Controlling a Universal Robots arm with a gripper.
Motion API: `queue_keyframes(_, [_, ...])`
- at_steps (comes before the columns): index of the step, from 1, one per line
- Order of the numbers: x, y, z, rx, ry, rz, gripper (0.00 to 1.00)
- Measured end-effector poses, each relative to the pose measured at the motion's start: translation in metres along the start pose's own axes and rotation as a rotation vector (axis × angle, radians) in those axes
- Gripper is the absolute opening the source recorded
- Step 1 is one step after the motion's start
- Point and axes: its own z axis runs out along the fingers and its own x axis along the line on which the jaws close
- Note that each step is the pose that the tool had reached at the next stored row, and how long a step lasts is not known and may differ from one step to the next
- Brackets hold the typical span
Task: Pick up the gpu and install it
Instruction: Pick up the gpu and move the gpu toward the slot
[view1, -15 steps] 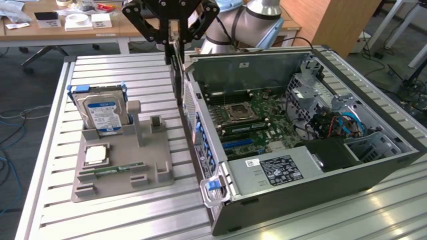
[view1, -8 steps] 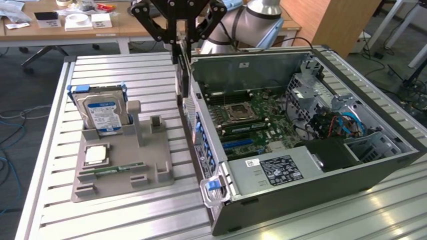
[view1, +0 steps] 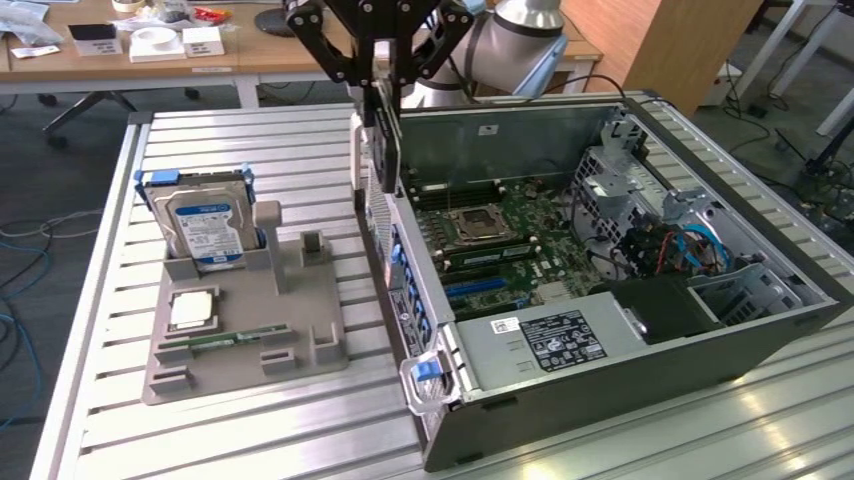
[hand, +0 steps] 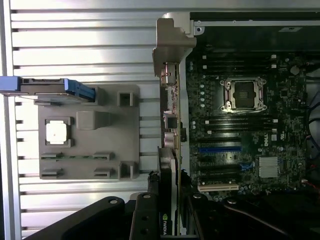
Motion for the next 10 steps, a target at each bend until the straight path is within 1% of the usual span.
queue_keyframes(10, [-0.0113,0.0006,0.0003,0.0,0.0,0.0,0.27])
